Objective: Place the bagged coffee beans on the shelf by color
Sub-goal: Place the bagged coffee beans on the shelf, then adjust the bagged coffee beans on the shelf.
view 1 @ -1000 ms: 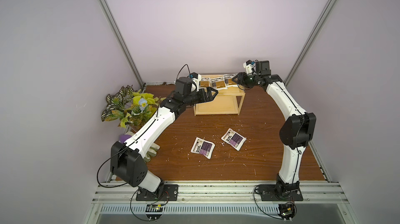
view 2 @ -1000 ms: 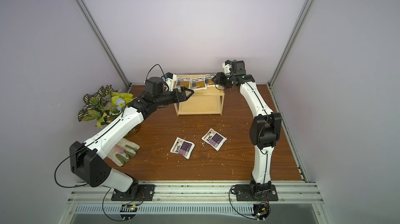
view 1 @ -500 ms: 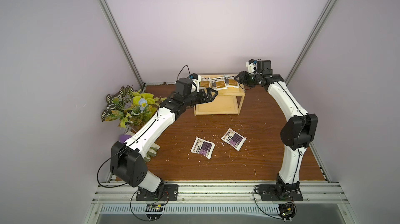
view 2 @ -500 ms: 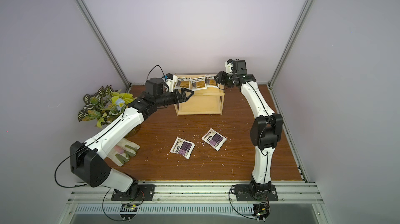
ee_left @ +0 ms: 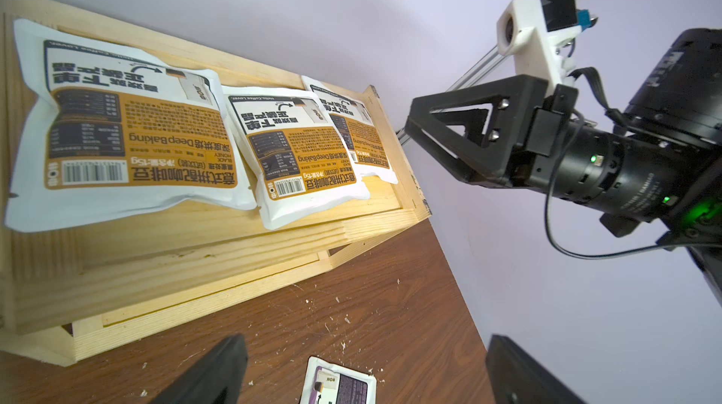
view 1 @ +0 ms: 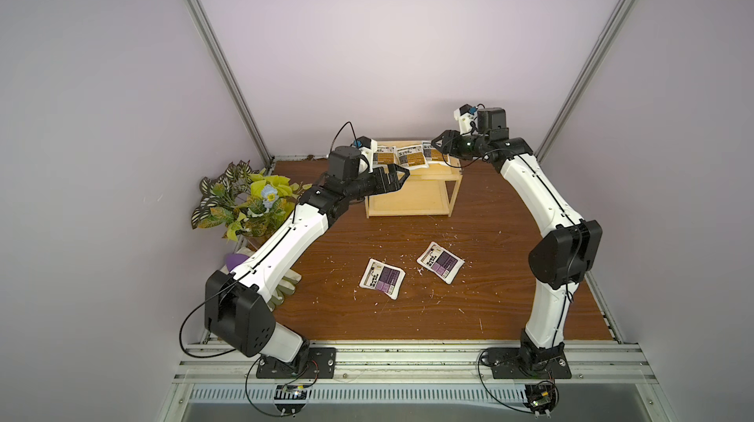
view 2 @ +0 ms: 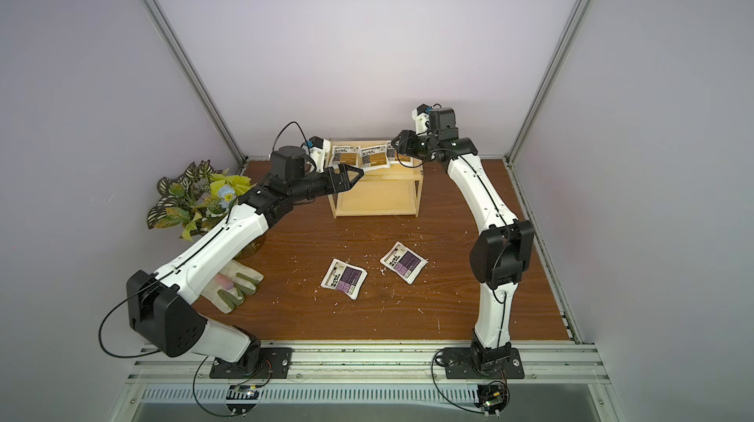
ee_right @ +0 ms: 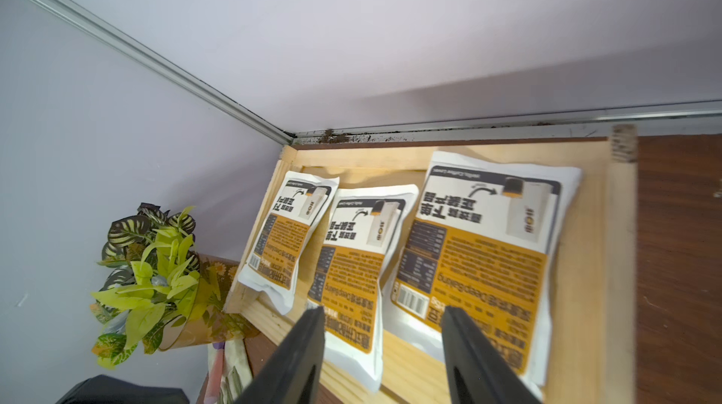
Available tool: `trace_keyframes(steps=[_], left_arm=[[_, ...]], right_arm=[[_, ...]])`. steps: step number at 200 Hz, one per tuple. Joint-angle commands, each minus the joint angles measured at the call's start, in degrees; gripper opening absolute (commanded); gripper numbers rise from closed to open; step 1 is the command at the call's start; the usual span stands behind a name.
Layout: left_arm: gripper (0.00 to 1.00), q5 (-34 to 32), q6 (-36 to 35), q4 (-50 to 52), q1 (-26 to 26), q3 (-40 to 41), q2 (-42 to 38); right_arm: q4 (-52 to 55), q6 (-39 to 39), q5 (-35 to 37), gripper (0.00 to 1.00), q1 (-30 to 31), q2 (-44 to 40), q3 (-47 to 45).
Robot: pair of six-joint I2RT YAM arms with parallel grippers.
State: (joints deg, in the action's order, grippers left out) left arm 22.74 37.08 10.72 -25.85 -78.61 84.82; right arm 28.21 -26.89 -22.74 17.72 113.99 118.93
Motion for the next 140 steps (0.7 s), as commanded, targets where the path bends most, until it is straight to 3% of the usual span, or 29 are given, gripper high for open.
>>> trace_keyframes(steps=[1,47,140], left_arm=[[0.99,-1.11,-0.34,-1.14,0.27,0.91,-1.91],[1.0,-1.49,-0.4,-1.21,0.27,1.75,-2.88],[0.99,-1.48,-0.69,-1.23,0.35,2.17,-3.44]], right_arm=[[1.41,0.09,0.76,0.55,2.24,2.97,5.51],[3.7,0.25,1.29,0.55,4.33,7.24,10.59],[2.36,0.53,1.11,0.55,4.67,3.68,8.18]])
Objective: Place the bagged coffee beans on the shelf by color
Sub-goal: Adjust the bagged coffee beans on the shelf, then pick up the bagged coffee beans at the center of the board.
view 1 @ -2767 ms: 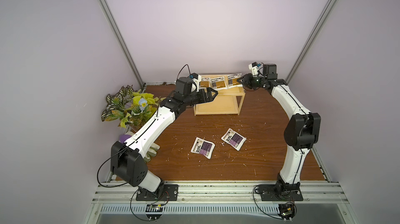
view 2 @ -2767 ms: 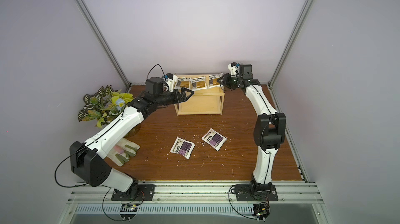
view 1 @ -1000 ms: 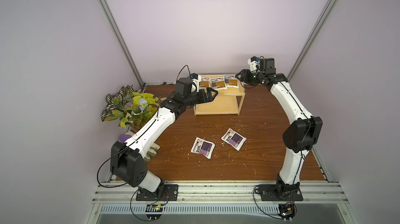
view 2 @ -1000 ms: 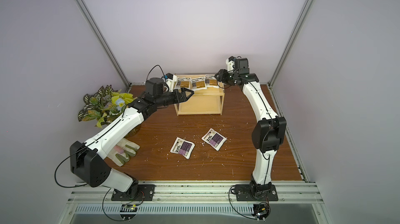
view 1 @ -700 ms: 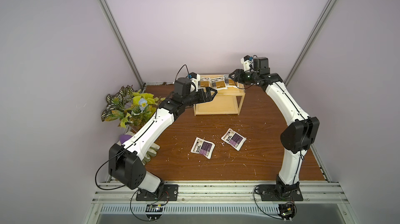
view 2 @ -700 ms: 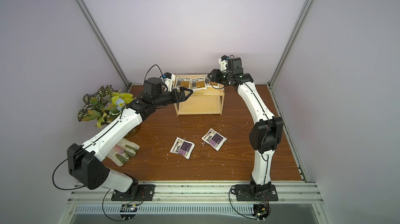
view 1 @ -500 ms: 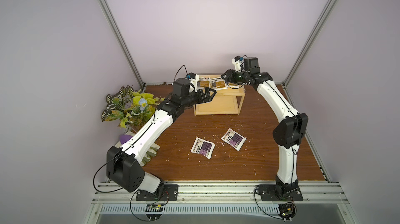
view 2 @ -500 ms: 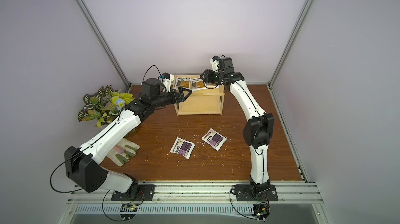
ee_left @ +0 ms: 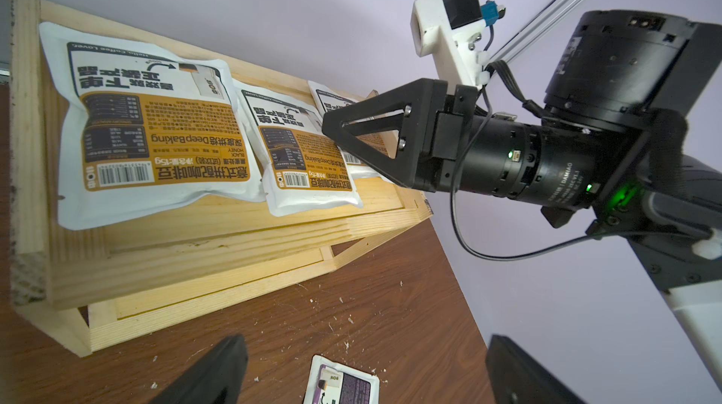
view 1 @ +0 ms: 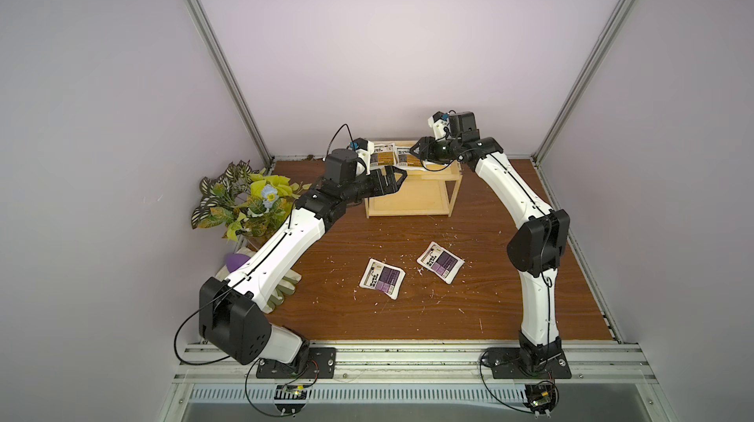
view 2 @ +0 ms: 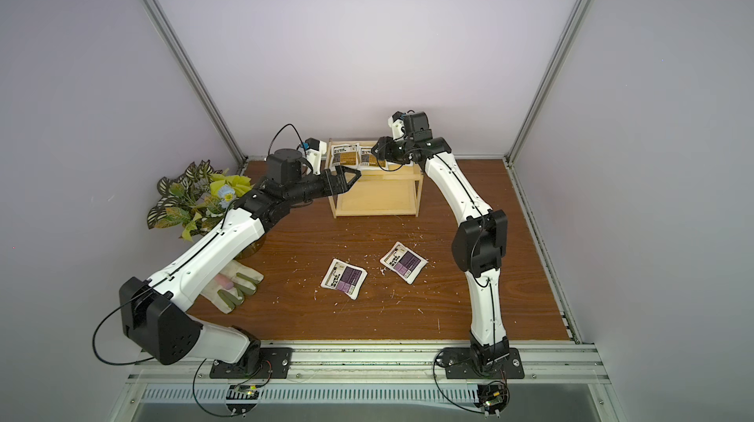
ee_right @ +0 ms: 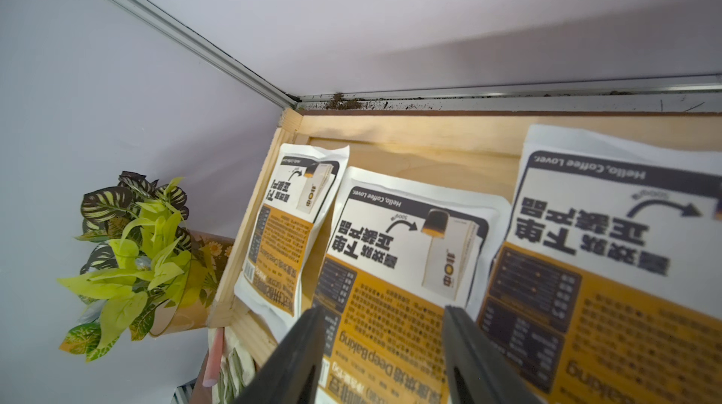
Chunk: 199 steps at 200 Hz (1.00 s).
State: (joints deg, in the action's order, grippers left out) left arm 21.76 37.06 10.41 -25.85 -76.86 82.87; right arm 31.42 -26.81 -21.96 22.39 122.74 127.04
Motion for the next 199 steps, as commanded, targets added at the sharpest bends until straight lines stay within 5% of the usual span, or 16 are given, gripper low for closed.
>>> trace_keyframes(steps=[1,60,199], left_arm=[[1.0,-0.58,-0.67,-0.92,0.31,0.41,-1.53],[0.99,-2.29,-1.29,0.22,0.31,1.71,-3.59],[0.99,-6.52,1.96,4.44,-1.37,28.38,-22.55]], right_arm=[[-0.89,0.4,0.29,0.55,0.01,-5.1,0.06],[-4.43,-1.23,-1.89,0.55,-0.07,-13.41,-6.99],[-19.49,-7.87,-1.78,0.55,2.83,-49.35,-68.95]])
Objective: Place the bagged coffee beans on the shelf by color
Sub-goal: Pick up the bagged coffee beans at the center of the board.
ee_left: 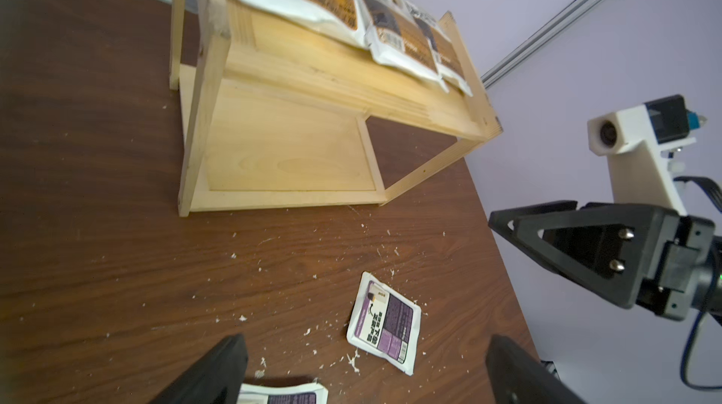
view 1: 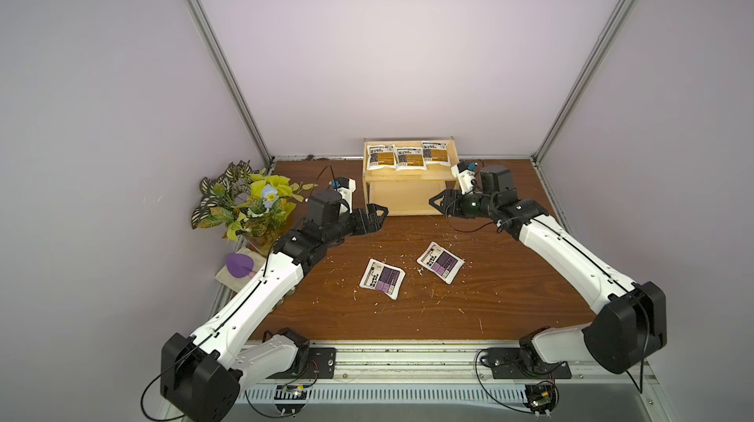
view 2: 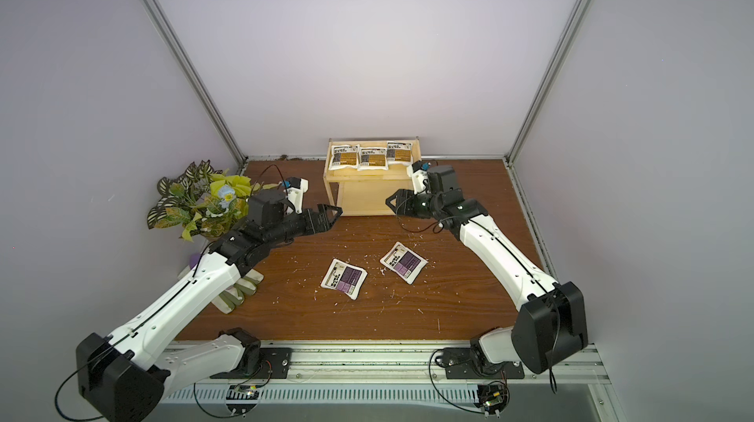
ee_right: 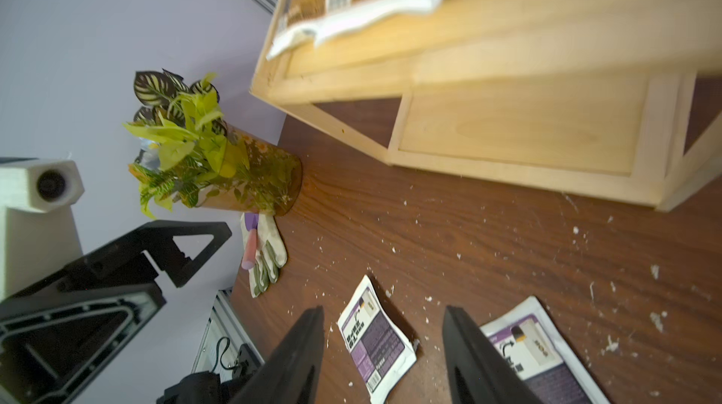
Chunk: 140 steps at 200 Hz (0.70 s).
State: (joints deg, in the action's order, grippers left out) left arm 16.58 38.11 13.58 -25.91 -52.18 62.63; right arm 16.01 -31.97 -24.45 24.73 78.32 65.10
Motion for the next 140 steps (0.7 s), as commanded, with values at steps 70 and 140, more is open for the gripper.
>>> trace_keyframes(steps=[70,140], left_arm=[[0.99,-2.14,1.75,-6.43,-8.16,11.76,1.28],[1.0,3.31,2.53,-22.6,-11.45,11.11,14.2]], right_arm=[[-7.46,-11.79,9.62,0.56,0.34,-17.47,-29.06],[-14.65,-20.88,8.02,0.58,0.05,-27.7,-46.24]])
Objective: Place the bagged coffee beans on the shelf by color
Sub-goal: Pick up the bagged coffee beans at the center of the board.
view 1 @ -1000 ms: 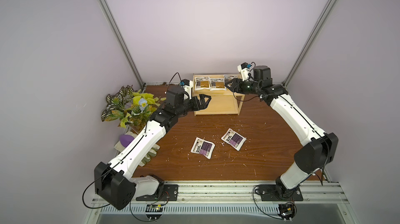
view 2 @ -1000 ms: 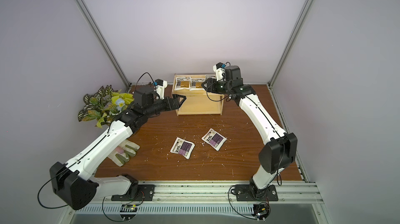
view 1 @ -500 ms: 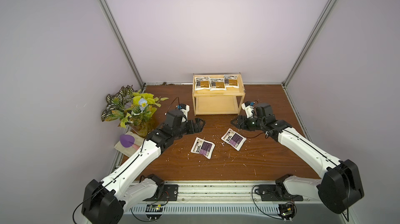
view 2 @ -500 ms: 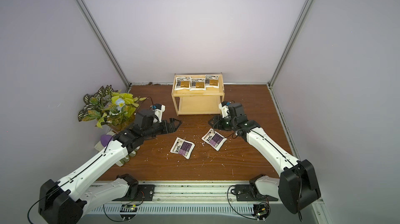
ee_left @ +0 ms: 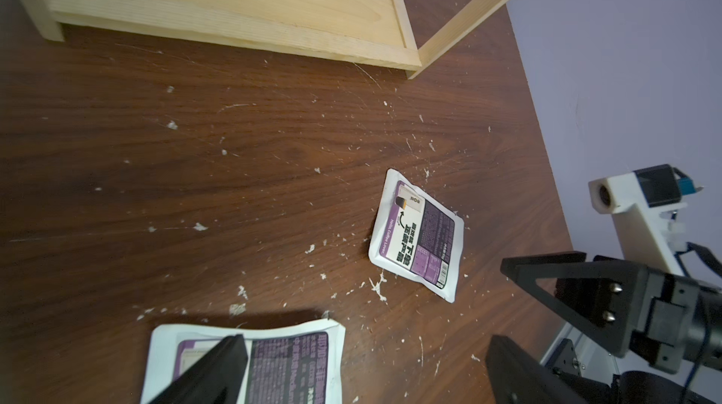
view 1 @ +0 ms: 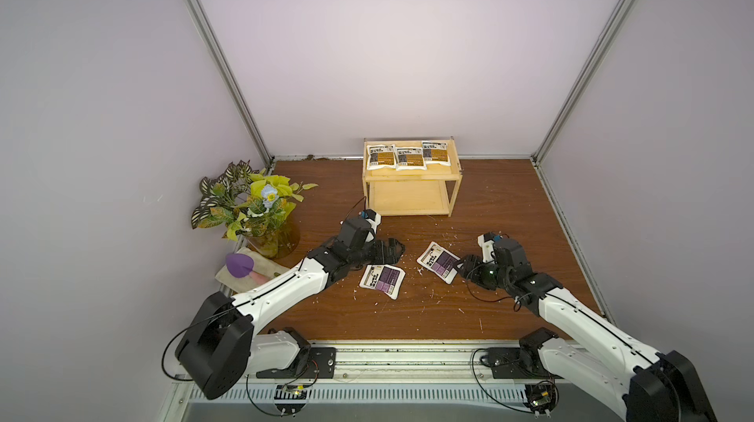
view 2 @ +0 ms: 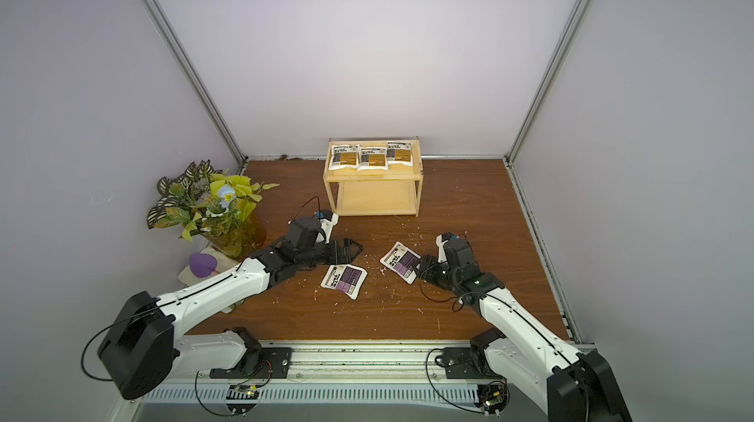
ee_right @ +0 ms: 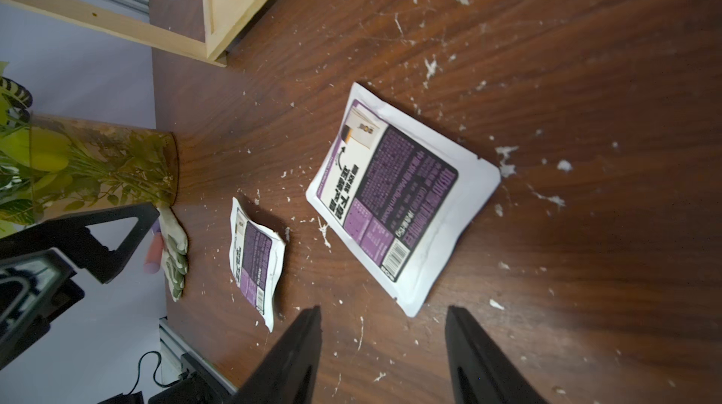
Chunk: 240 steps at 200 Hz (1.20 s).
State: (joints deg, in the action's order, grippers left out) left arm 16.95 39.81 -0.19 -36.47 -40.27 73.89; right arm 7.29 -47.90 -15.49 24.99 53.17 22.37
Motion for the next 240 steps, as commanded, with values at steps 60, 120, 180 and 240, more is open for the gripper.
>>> trace_keyframes(steps=[60,120,180,240], left_arm=[[1.0,6.04,0.93,-15.34,-1.71,-2.62,10.67],[1.0,7.18,1.06,-19.09,-2.52,-2.37,14.38],[1.0,8.33,1.5,-21.61,-3.67,-3.92,19.51],[1.0,8.38,1.51,-22.18,-4.57,-5.1,21.58]], right_arm=[[-15.51,-10.03,-1.13,0.59,-0.56,-1.32,-9.74],[-26.63,-13.8,-1.4,0.58,-0.91,6.71,-11.65],[-38.57,-16.73,-2.44,0.57,-0.99,17.93,-12.61],[-44.22,-16.96,-6.06,0.36,-1.0,24.45,-12.09]])
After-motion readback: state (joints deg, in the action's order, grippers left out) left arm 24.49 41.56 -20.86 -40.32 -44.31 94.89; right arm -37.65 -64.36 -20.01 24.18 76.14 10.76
